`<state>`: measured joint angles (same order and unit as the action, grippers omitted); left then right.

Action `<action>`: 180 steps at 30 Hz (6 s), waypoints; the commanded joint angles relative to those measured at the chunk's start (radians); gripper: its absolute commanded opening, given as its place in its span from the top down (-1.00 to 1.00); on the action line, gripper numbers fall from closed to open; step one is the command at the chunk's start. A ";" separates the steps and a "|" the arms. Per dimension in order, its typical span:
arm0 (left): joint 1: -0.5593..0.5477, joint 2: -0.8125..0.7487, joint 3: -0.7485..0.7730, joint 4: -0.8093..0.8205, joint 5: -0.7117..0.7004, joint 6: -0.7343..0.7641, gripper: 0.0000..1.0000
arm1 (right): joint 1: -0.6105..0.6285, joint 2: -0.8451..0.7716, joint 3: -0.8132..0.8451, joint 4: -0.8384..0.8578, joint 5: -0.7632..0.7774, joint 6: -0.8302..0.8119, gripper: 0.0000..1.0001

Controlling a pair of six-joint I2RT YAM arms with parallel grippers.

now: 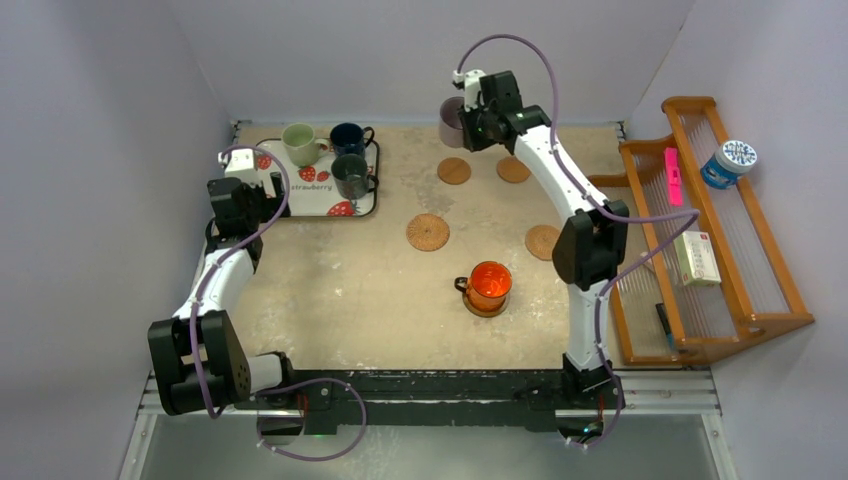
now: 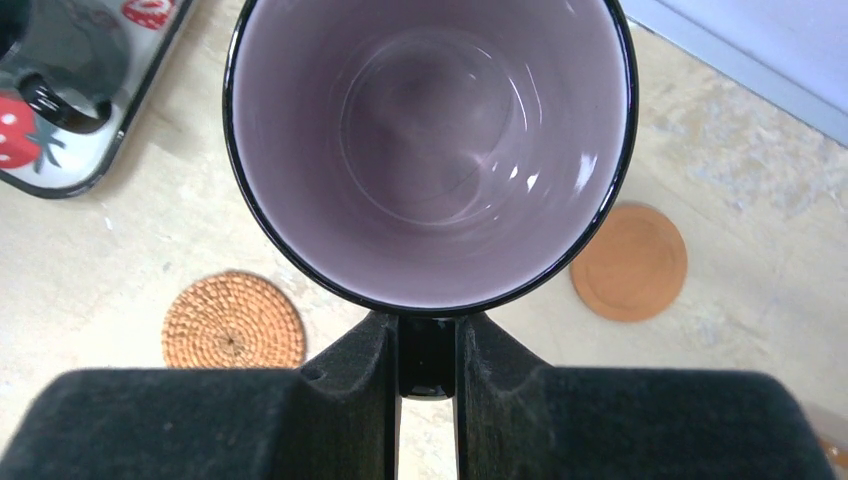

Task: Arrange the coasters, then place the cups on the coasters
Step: Pick up the cup at the center of the board, then place the cup on the coaster.

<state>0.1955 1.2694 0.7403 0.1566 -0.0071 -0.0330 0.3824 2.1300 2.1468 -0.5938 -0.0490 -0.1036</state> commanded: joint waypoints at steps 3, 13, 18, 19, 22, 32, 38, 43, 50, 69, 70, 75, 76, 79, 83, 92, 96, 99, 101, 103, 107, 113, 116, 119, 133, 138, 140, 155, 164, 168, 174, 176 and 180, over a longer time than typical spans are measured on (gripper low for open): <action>0.007 -0.001 0.008 0.042 0.047 -0.008 -1.00 | -0.031 -0.155 -0.165 0.184 -0.004 -0.030 1.00; 0.007 0.002 0.007 0.044 0.070 -0.008 -1.00 | -0.100 -0.267 -0.349 0.291 -0.019 -0.041 1.00; 0.007 0.001 0.004 0.045 0.083 -0.005 -1.00 | -0.140 -0.306 -0.420 0.336 -0.022 -0.056 1.00; 0.007 0.002 0.004 0.046 0.086 -0.005 -1.00 | -0.150 -0.315 -0.439 0.352 -0.025 -0.056 1.00; 0.007 0.003 0.002 0.050 0.091 -0.004 -1.00 | -0.179 -0.327 -0.479 0.382 -0.033 -0.057 1.00; 0.007 0.009 0.002 0.051 0.102 -0.003 -1.00 | -0.246 -0.300 -0.507 0.411 -0.038 -0.085 1.00; 0.007 0.018 0.002 0.052 0.111 -0.002 -1.00 | -0.277 -0.274 -0.525 0.427 -0.055 -0.100 1.00; 0.008 0.021 0.002 0.052 0.112 -0.002 -1.00 | -0.286 -0.251 -0.522 0.425 -0.061 -0.109 1.00; 0.007 0.023 0.002 0.052 0.117 -0.002 -1.00 | -0.289 -0.226 -0.519 0.421 -0.064 -0.116 1.00; 0.007 0.030 0.002 0.052 0.128 -0.004 -1.00 | -0.293 -0.192 -0.518 0.411 -0.059 -0.127 1.00; 0.007 0.030 0.002 0.052 0.128 -0.004 -1.00 | -0.295 -0.190 -0.518 0.411 -0.060 -0.127 1.00; 0.007 0.031 0.003 0.052 0.131 -0.004 -1.00 | -0.296 -0.178 -0.516 0.411 -0.061 -0.125 1.00; 0.007 0.032 0.003 0.052 0.131 -0.004 -1.00 | -0.297 -0.174 -0.515 0.410 -0.060 -0.125 1.00; 0.007 0.033 0.003 0.052 0.132 -0.003 -1.00 | -0.298 -0.164 -0.512 0.409 -0.060 -0.124 1.00; 0.007 0.034 0.004 0.052 0.132 -0.003 -1.00 | -0.300 -0.146 -0.503 0.402 -0.060 -0.125 1.00; 0.007 0.037 0.004 0.052 0.133 -0.002 -1.00 | -0.301 -0.121 -0.485 0.405 -0.058 -0.120 1.00; 0.007 0.038 0.004 0.052 0.132 -0.002 -1.00 | -0.301 -0.111 -0.479 0.408 -0.057 -0.116 1.00; 0.007 0.038 0.004 0.052 0.133 -0.001 -1.00 | -0.303 -0.107 -0.475 0.412 -0.059 -0.112 1.00; 0.008 0.038 0.004 0.052 0.133 -0.001 -1.00 | -0.303 -0.103 -0.470 0.413 -0.060 -0.109 1.00; 0.007 0.038 0.004 0.052 0.132 -0.001 -1.00 | -0.302 -0.097 -0.465 0.411 -0.061 -0.107 1.00; 0.007 0.038 0.004 0.052 0.133 -0.001 -1.00 | -0.303 -0.091 -0.460 0.412 -0.059 -0.105 1.00; 0.007 0.038 0.004 0.052 0.133 -0.001 -1.00 | -0.303 -0.083 -0.450 0.414 -0.057 -0.102 1.00; 0.007 0.038 0.004 0.052 0.133 -0.001 -1.00 | -0.304 -0.077 -0.444 0.414 -0.053 -0.100 1.00; 0.007 0.039 0.004 0.053 0.134 -0.001 -1.00 | -0.304 -0.072 -0.439 0.415 -0.051 -0.099 1.00; 0.008 0.049 0.007 0.054 0.136 -0.002 -1.00 | -0.309 -0.039 -0.414 0.419 -0.035 -0.094 1.00; 0.007 0.051 0.008 0.054 0.136 -0.002 -1.00 | -0.311 -0.030 -0.409 0.419 -0.032 -0.094 1.00; 0.007 0.051 0.008 0.053 0.136 -0.002 -1.00 | -0.312 -0.027 -0.407 0.419 -0.031 -0.093 1.00; 0.007 0.054 0.009 0.052 0.136 -0.002 -1.00 | -0.315 -0.024 -0.409 0.414 -0.037 -0.094 1.00; 0.008 0.051 0.010 0.049 0.135 -0.002 -1.00 | -0.314 -0.027 -0.416 0.411 -0.046 -0.097 1.00; 0.007 0.050 0.010 0.049 0.134 -0.002 -1.00 | -0.314 -0.027 -0.414 0.403 -0.061 -0.097 1.00; 0.007 0.051 0.010 0.049 0.134 -0.002 -1.00 | -0.313 -0.033 -0.420 0.396 -0.070 -0.099 1.00; 0.007 0.050 0.010 0.049 0.134 -0.002 -1.00 | -0.314 -0.036 -0.424 0.400 -0.069 -0.099 1.00; 0.007 0.050 0.010 0.048 0.134 -0.003 -1.00 | -0.314 -0.036 -0.425 0.400 -0.063 -0.100 1.00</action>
<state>0.1955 1.3167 0.7403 0.1658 0.1097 -0.0330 0.0715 2.1410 1.6848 -0.2485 -0.0971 -0.2024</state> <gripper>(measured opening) 0.998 0.205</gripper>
